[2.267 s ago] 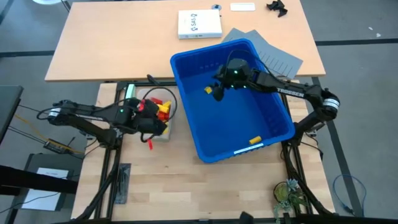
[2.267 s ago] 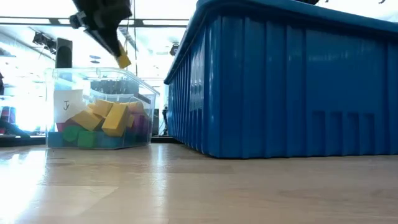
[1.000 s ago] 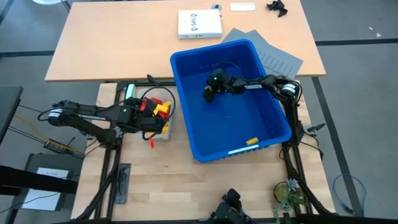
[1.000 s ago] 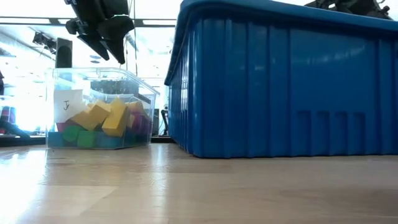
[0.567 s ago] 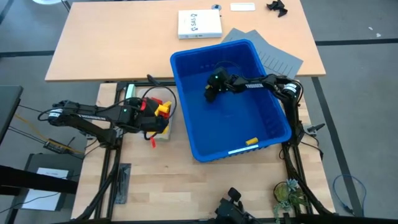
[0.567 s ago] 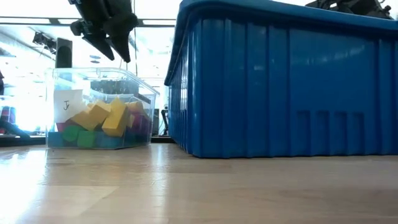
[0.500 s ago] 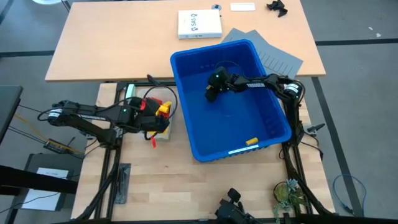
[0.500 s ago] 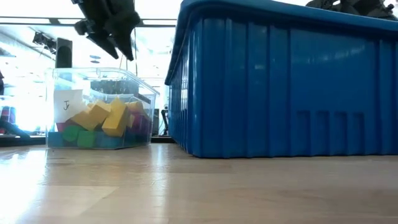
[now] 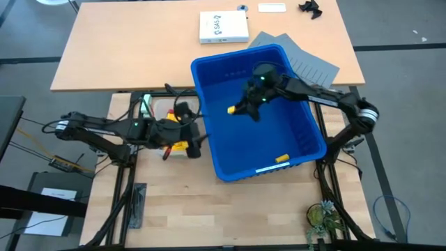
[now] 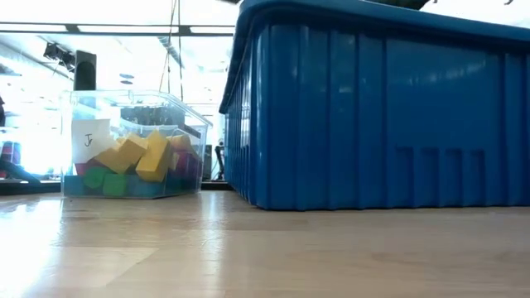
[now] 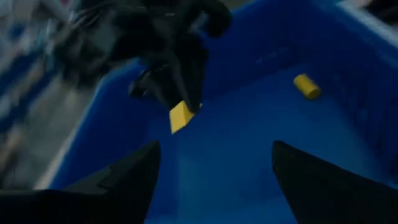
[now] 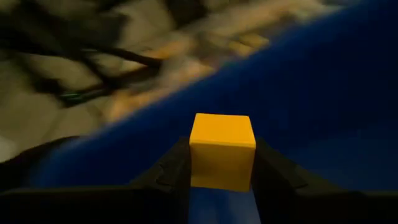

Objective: Sort blocks
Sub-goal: Put the yellow block into the transparent bin

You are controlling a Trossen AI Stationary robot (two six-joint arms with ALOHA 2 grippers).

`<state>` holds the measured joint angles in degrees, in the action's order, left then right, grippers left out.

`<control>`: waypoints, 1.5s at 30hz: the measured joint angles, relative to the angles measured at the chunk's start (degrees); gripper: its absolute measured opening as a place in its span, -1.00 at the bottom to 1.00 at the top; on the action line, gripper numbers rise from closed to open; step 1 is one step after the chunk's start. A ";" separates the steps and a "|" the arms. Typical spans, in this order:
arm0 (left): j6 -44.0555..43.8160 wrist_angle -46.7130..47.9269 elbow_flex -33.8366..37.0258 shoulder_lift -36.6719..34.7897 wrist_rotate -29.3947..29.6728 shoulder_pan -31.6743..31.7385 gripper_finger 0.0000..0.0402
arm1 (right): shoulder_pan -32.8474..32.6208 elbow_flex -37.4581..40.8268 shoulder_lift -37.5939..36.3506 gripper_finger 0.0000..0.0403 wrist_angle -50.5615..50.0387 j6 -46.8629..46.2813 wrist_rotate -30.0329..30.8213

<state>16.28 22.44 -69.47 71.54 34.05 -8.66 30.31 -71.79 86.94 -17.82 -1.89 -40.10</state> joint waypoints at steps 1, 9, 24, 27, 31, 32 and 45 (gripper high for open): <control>3.85 -2.17 0.02 0.62 -1.21 -0.11 0.57 | -1.06 0.00 -1.50 -0.38 0.05 -0.24 -1.56; 22.59 -18.46 0.07 7.65 -5.19 -0.34 0.56 | -10.60 -0.02 -6.69 -0.38 1.28 -5.74 -4.76; 30.09 -27.87 -1.77 16.01 -9.10 -2.72 0.22 | -17.32 0.00 -6.30 -0.38 5.35 -8.58 -2.30; 30.10 -27.91 -1.90 15.99 -8.82 -2.65 -0.01 | -17.41 0.00 -6.27 -0.37 5.53 -9.70 -2.95; 30.09 -28.48 -1.90 15.99 -7.42 -2.61 -0.36 | -18.34 0.02 -6.25 -0.13 5.82 -11.11 -2.61; 30.12 -28.46 -1.90 15.99 -6.93 -2.63 -0.45 | -18.64 0.01 -6.25 -0.04 6.00 -11.11 -2.69; 9.72 -11.52 -3.61 10.55 12.99 -2.72 -0.55 | -13.82 -0.04 -10.96 0.49 6.84 -11.42 -3.28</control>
<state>26.00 10.91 -73.09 82.09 47.03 -11.38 16.49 -71.83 75.97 -10.99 -13.31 -43.38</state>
